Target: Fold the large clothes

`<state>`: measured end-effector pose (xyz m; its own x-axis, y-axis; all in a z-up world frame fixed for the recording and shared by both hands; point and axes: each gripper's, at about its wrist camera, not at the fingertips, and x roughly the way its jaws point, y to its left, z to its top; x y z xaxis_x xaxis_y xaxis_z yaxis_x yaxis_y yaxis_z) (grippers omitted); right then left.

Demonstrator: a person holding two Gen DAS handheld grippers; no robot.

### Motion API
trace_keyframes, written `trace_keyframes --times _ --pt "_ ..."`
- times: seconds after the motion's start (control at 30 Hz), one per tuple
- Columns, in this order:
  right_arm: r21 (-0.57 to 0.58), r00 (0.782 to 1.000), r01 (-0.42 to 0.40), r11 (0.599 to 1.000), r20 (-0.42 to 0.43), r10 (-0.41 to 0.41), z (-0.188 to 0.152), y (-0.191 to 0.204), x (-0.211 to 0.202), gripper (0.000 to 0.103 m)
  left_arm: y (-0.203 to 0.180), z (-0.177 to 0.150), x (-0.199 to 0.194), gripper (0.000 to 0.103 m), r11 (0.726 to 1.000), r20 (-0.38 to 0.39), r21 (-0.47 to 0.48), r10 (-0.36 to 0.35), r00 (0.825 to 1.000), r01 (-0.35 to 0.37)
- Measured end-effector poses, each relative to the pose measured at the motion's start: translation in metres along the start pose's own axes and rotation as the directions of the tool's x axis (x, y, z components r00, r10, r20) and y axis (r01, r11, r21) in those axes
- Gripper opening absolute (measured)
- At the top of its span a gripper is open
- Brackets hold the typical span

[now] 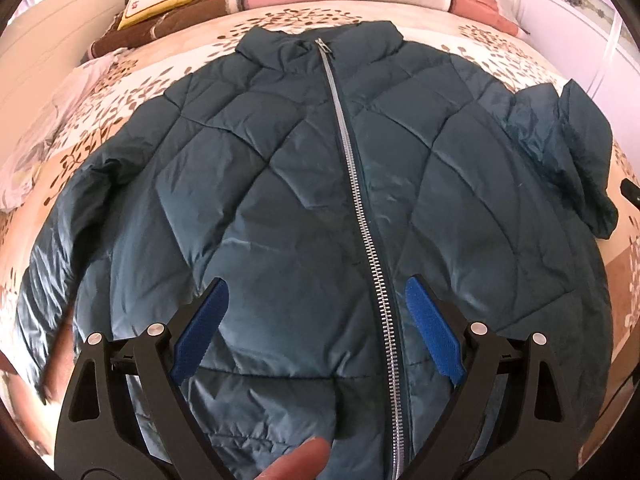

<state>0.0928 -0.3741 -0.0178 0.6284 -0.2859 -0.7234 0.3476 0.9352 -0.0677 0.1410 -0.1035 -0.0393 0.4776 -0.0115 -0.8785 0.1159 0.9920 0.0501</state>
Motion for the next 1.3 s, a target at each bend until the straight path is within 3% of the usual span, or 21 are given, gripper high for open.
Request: trace_keyframes --times 0.23,0.4,0.43,0.47,0.63,0.73,0.9,1.0,1.13,1.3 --pt "-0.010 1.000 -0.024 1.000 -0.019 0.024 0.002 0.009 0.024 0.077 0.001 0.000 0.008 0.090 1.000 -0.020 -0.008 0.001 1.000 -0.001" --pt "-0.035 0.999 0.022 0.999 -0.031 -0.023 0.009 0.014 0.053 0.077 0.001 -0.002 0.009 0.090 1.000 -0.025 -0.007 -0.001 1.000 0.001" --pt "-0.028 0.999 0.015 1.000 -0.037 -0.016 0.011 0.013 0.059 0.069 0.002 -0.003 0.009 0.090 1.000 -0.025 -0.004 -0.001 1.000 0.001" --pt "-0.017 0.999 0.001 1.000 -0.040 -0.002 0.012 0.011 0.063 0.051 0.002 -0.004 0.008 0.090 1.000 -0.026 -0.002 -0.001 1.000 0.001" --pt "0.083 0.997 -0.074 0.994 -0.030 0.077 0.019 -0.010 0.063 0.017 0.007 -0.007 0.005 0.090 1.000 -0.019 -0.006 -0.005 1.000 0.005" --pt "0.126 0.995 -0.099 0.987 0.005 0.099 0.022 -0.021 0.046 0.011 0.010 -0.009 0.003 0.090 1.000 -0.019 -0.010 -0.011 1.000 0.011" --pt "0.139 0.983 -0.172 0.975 0.090 0.161 0.032 -0.030 -0.001 0.011 0.019 -0.014 -0.010 0.090 0.999 0.006 -0.020 -0.033 0.999 0.033" --pt "0.115 0.964 -0.241 0.964 0.146 0.224 0.044 -0.026 -0.037 0.011 0.030 -0.018 -0.020 0.090 0.998 0.029 -0.039 -0.040 0.999 0.041" --pt "0.050 0.920 -0.352 0.935 0.202 0.335 0.066 -0.003 -0.083 0.011 0.052 -0.024 -0.034 0.090 0.995 0.057 -0.082 -0.044 0.997 0.048" --pt "-0.096 0.831 -0.503 0.859 0.220 0.511 0.092 0.054 -0.133 0.011 0.090 -0.036 -0.054 0.090 0.987 0.108 -0.152 -0.032 0.994 0.049"
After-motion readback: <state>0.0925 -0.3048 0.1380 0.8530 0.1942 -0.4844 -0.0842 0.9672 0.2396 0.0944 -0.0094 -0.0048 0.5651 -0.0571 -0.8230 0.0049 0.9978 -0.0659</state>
